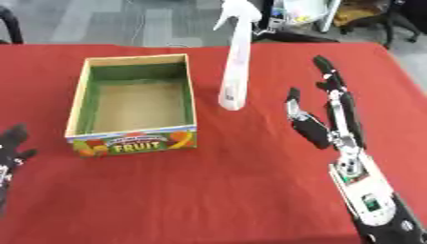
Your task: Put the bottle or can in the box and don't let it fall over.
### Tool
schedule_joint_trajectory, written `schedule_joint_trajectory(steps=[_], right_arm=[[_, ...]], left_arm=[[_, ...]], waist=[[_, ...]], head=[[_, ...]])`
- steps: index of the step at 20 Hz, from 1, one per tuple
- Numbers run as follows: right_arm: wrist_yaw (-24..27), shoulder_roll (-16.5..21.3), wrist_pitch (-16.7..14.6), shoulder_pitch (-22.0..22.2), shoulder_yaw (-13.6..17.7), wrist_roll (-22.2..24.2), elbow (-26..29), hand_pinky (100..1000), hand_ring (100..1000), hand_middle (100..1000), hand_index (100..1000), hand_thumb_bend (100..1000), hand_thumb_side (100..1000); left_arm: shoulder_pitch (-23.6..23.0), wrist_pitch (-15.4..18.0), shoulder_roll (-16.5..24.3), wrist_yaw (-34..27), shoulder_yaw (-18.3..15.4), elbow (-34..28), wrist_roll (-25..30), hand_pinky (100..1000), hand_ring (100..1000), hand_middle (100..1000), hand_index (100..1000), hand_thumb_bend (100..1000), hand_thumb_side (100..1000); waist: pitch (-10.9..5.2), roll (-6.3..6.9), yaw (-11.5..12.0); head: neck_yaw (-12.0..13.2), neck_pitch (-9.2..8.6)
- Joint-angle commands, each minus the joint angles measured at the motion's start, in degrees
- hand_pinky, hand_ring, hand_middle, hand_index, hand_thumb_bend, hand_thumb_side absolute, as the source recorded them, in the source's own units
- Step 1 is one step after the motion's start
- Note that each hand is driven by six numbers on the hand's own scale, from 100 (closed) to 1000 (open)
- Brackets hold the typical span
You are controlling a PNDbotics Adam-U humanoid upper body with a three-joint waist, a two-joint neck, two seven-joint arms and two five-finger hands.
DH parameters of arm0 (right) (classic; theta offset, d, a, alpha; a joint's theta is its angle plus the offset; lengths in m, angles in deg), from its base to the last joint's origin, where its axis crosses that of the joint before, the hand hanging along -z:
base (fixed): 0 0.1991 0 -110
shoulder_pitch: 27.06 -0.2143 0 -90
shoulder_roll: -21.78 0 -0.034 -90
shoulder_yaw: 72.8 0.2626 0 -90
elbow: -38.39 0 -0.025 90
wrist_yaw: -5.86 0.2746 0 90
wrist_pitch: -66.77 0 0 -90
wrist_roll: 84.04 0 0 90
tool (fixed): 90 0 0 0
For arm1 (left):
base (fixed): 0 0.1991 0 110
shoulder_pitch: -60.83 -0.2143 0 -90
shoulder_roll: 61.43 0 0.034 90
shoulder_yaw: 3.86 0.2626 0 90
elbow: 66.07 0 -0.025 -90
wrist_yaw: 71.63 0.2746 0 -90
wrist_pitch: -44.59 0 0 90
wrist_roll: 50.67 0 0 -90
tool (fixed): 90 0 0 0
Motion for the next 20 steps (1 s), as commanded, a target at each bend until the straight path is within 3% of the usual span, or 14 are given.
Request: schedule_joint_trajectory(steps=[1, 6, 12, 15, 20], right_arm=[[1.85, 2.62, -0.15, -1.15, -0.58, 1.32, 0.24, 897, 1000, 1000, 1000, 100, 470], [4.75, 3.83, -1.21, -2.67, -1.98, 3.10, -0.35, 901, 1000, 1000, 1000, 100, 470], [3.65, 4.04, -1.03, -4.62, -3.16, 6.25, 1.59, 895, 1000, 1000, 1000, 100, 470], [2.73, 3.97, 0.03, -5.29, -3.69, 7.64, 3.62, 888, 1000, 1000, 1000, 100, 470], [1.35, 3.71, 2.94, -5.91, -4.82, 10.12, 7.82, 883, 1000, 1000, 1000, 100, 470]], left_arm=[[0.63, 0.04, 0.76, -0.19, -0.13, -0.92, 0.14, 874, 1000, 946, 887, 434, 794], [0.69, 0.03, 0.77, -0.19, -0.09, -0.92, 0.19, 874, 1000, 946, 887, 433, 795], [1.19, 0.18, 1.19, 1.74, 0.25, -1.55, 0.66, 873, 1000, 943, 885, 413, 783], [2.77, 0.86, 2.18, 6.89, 0.97, -3.53, 1.29, 860, 1000, 897, 864, 386, 715], [9.48, 4.00, 4.81, 22.37, 5.60, -11.09, 3.07, 795, 996, 782, 810, 426, 553]], waist=[[-0.93, 0.03, 0.13], [-0.84, -0.02, 0.24], [-0.85, 0.02, -0.02], [-1.03, 0.18, -0.09], [-1.59, 0.27, -0.36]], head=[[-0.17, -0.09], [-0.27, -0.48], [-0.28, -0.56], [-0.23, -0.34], [0.05, -0.16]])
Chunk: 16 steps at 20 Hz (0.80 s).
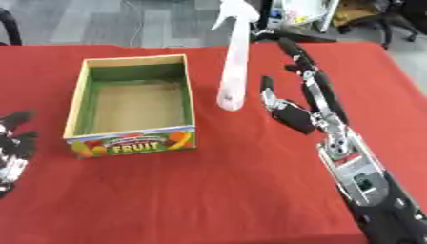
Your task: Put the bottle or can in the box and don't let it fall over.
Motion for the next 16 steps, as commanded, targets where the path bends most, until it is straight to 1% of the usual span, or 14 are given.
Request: schedule_joint_trajectory(steps=[1, 2, 3, 5, 6, 7, 8, 9, 11, 12, 13, 14, 15, 16], right_arm=[[-1.02, 1.47, 1.63, -0.89, -0.46, 1.63, 3.75, 884, 1000, 1000, 1000, 100, 470], [-1.16, 1.41, 2.04, -0.87, -0.76, 2.25, 4.44, 884, 1000, 1000, 1000, 100, 470], [-1.30, 1.36, 2.46, -0.83, -0.99, 2.86, 4.99, 884, 1000, 1000, 1000, 100, 470], [-1.64, 1.23, 3.09, -0.68, -1.36, 4.04, 5.71, 886, 1000, 1000, 1000, 100, 470], [-1.84, 1.19, 3.18, -0.56, -1.55, 4.71, 5.98, 888, 1000, 1000, 1000, 100, 470], [-1.90, 1.13, 3.17, -0.42, -1.69, 5.33, 6.22, 889, 1000, 1000, 1000, 100, 470], [-1.76, 1.04, 3.16, -0.30, -1.76, 5.80, 6.38, 887, 1000, 1000, 1000, 100, 470], [-1.76, 1.02, 3.22, -0.24, -1.73, 6.22, 6.50, 890, 1000, 1000, 1000, 100, 470], [-2.25, 1.02, 2.79, -0.16, -1.90, 7.63, 6.93, 894, 1000, 1000, 1000, 100, 470], [-2.39, 1.00, 2.50, -0.10, -2.00, 8.41, 7.16, 896, 1000, 1000, 1000, 100, 470], [-2.49, 0.97, 2.28, -0.06, -2.03, 9.02, 7.37, 897, 1000, 1000, 1000, 100, 470], [-2.45, 0.94, 2.07, -0.03, -2.11, 9.58, 7.59, 897, 1000, 1000, 1000, 100, 470], [-2.22, 0.88, 1.90, -0.04, -2.19, 10.03, 7.76, 899, 1000, 1000, 1000, 100, 470], [-1.75, 0.82, 1.76, -0.03, -2.29, 10.41, 7.86, 899, 1000, 1000, 1000, 100, 470]], left_arm=[[4.09, 2.39, 2.19, 9.60, 3.29, -5.90, 1.15, 770, 931, 758, 806, 461, 509], [5.65, 3.20, 2.26, 12.62, 4.26, -7.34, 1.46, 739, 872, 730, 798, 481, 480], [6.85, 3.70, 2.14, 15.35, 4.91, -8.46, 1.43, 698, 804, 663, 762, 496, 444], [8.75, 4.14, 1.78, 19.69, 5.78, -10.05, 0.40, 619, 687, 544, 633, 510, 361], [9.39, 4.04, 1.65, 21.48, 6.01, -10.53, -0.56, 580, 633, 500, 587, 535, 336], [9.86, 3.89, 1.56, 23.09, 6.19, -10.87, -1.67, 560, 599, 476, 574, 610, 330], [10.19, 3.79, 1.50, 24.40, 6.31, -11.19, -2.99, 556, 587, 475, 584, 668, 354], [10.39, 3.72, 1.48, 25.22, 6.54, -11.44, -4.41, 552, 573, 468, 548, 695, 348], [10.90, 4.29, 1.58, 26.74, 7.11, -11.94, -6.75, 525, 521, 436, 497, 718, 294], [11.12, 4.73, 1.60, 27.68, 7.23, -12.09, -7.53, 522, 500, 426, 485, 802, 274], [11.28, 5.24, 1.61, 28.55, 7.29, -12.18, -8.14, 522, 491, 421, 475, 838, 256], [11.45, 5.79, 1.61, 29.19, 7.39, -12.17, -8.73, 523, 488, 420, 469, 830, 239], [11.58, 6.32, 1.65, 29.48, 7.55, -12.08, -9.33, 530, 496, 425, 468, 762, 232], [11.66, 6.83, 1.74, 29.55, 7.78, -11.88, -9.65, 538, 508, 437, 488, 786, 267]], waist=[[-1.30, 0.06, -0.20], [-1.39, 0.02, -0.24], [-1.45, -0.02, -0.26], [-1.53, -0.07, -0.27], [-1.54, -0.07, -0.27], [-1.53, -0.04, -0.28], [-1.51, -0.01, -0.31], [-1.50, 0.01, -0.35], [-1.49, 0.03, -0.37], [-1.49, 0.02, -0.37], [-1.51, 0.01, -0.36], [-1.54, 0.01, -0.34], [-1.56, 0.01, -0.34], [-1.56, 0.02, -0.35]], head=[[0.33, -0.12], [0.45, -0.11], [0.52, -0.07], [0.44, 0.06], [0.46, 0.15], [0.52, 0.24], [0.54, 0.34], [0.55, 0.44], [0.57, 0.58], [0.64, 0.64], [0.66, 0.72], [0.70, 0.79], [0.76, 0.79], [0.79, 0.78]])
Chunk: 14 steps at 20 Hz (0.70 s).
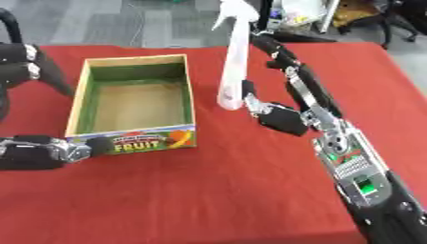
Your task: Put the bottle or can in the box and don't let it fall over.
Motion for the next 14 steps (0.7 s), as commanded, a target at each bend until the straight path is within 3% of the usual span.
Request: schedule_joint_trajectory(steps=[1, 6, 9, 11, 14], right_arm=[[0.83, 0.87, -0.52, -0.52, 0.13, 1.35, 1.70, 899, 1000, 1000, 1000, 100, 470], [0.18, 1.08, -1.57, -0.38, 0.18, 3.63, 2.32, 904, 1000, 1000, 1000, 100, 470], [0.05, 1.10, -2.79, -0.20, 0.05, 5.19, 2.65, 904, 1000, 1000, 1000, 100, 470], [0.26, 0.95, -3.33, -0.15, 0.17, 5.43, 2.76, 904, 1000, 1000, 1000, 100, 470], [1.71, 0.63, -3.25, -0.19, 0.25, 4.87, 2.50, 901, 1000, 1000, 1000, 100, 470]], left_arm=[[1.05, 1.61, 0.90, 1.21, 0.70, -0.63, -1.09, 539, 512, 438, 499, 807, 271], [1.35, 5.03, 1.00, 1.13, 0.93, -0.36, -0.46, 509, 453, 412, 486, 957, 225], [1.65, 8.47, 1.12, -0.50, 0.86, 0.13, -0.03, 494, 436, 410, 488, 1000, 216], [1.90, 10.07, 1.08, -1.28, 0.38, 0.30, 0.78, 488, 433, 410, 493, 1000, 212], [1.78, 9.51, 0.91, -2.01, -0.21, 0.88, 3.62, 537, 519, 449, 515, 815, 265]], waist=[[-1.17, 0.06, -0.10], [-1.20, 0.04, -0.09], [-1.19, 0.04, -0.10], [-1.18, 0.04, -0.08], [-1.15, 0.03, -0.06]], head=[[0.34, 0.22], [0.47, 0.32], [0.47, 0.36], [0.47, 0.43], [0.49, 0.40]])
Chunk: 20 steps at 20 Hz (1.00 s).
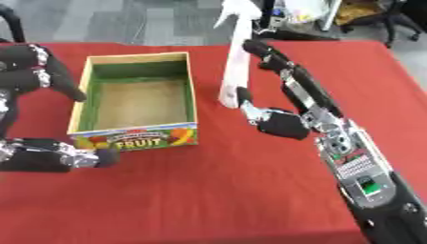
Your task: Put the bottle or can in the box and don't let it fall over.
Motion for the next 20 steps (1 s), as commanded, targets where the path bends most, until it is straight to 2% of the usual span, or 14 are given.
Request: schedule_joint_trajectory(steps=[1, 4, 6, 9, 10, 12, 13, 17, 20], right_arm=[[1.48, 0.68, -0.10, -0.40, 0.40, -0.57, 1.11, 901, 1000, 1000, 1000, 100, 470], [1.01, 0.88, -0.27, -0.47, 0.48, -0.37, 1.30, 903, 1000, 1000, 1000, 100, 470], [0.60, 0.94, -0.50, -0.40, 0.44, -0.11, 1.40, 904, 1000, 1000, 1000, 100, 470], [0.32, 0.89, -0.78, -0.31, 0.37, 0.07, 1.35, 903, 1000, 1000, 1000, 100, 470], [0.52, 0.79, -0.68, -0.30, 0.35, -0.08, 1.24, 903, 1000, 1000, 1000, 100, 470], [1.31, 0.68, -0.18, -0.30, 0.42, -0.71, 0.91, 902, 1000, 1000, 1000, 100, 470], [1.56, 0.70, -0.01, -0.35, 0.49, -1.02, 0.88, 901, 1000, 1000, 1000, 100, 470], [0.52, 0.94, -0.03, -0.50, 0.47, -0.95, 1.12, 901, 1000, 1000, 1000, 100, 470], [-0.56, 0.80, -0.28, -0.41, 0.26, -0.71, 1.22, 901, 1000, 1000, 1000, 100, 470]], left_arm=[[0.80, -0.53, 0.61, -0.98, -1.06, -0.14, 2.54, 537, 518, 449, 515, 810, 262], [0.76, -0.97, 0.48, -1.49, -1.19, -0.75, 3.22, 518, 478, 419, 490, 945, 206], [0.83, -0.34, 0.57, -1.97, -1.15, -1.11, 2.84, 511, 458, 409, 488, 992, 173], [0.86, 0.86, 0.69, -2.30, -1.30, -1.41, 2.01, 515, 456, 409, 491, 988, 168], [0.78, 0.80, 0.74, -2.19, -1.37, -1.24, 2.19, 535, 496, 422, 493, 867, 212], [0.58, -0.11, 0.70, -2.33, -1.39, -0.76, 3.13, 539, 512, 434, 503, 805, 249], [0.47, -0.68, 0.66, -2.47, -1.45, -0.68, 3.30, 536, 509, 430, 499, 811, 254], [0.49, -1.13, 0.65, -2.23, -1.32, -1.18, 2.50, 521, 461, 401, 480, 997, 177], [0.49, 0.28, 0.75, -2.21, -1.26, -1.32, 1.41, 517, 448, 397, 487, 1000, 160]], waist=[[-1.11, 0.03, -0.04], [-1.14, 0.02, 0.03], [-1.16, 0.02, 0.06], [-1.18, 0.01, 0.10], [-1.17, 0.01, 0.10], [-1.16, 0.02, 0.08], [-1.16, 0.01, 0.08], [-1.19, 0.01, 0.10], [-1.19, 0.05, 0.12]], head=[[0.04, -0.08], [-0.04, -0.05], [-0.05, -0.08], [-0.11, -0.10], [-0.09, -0.13], [-0.02, -0.13], [-0.03, -0.14], [-0.04, -0.15], [-0.10, -0.16]])
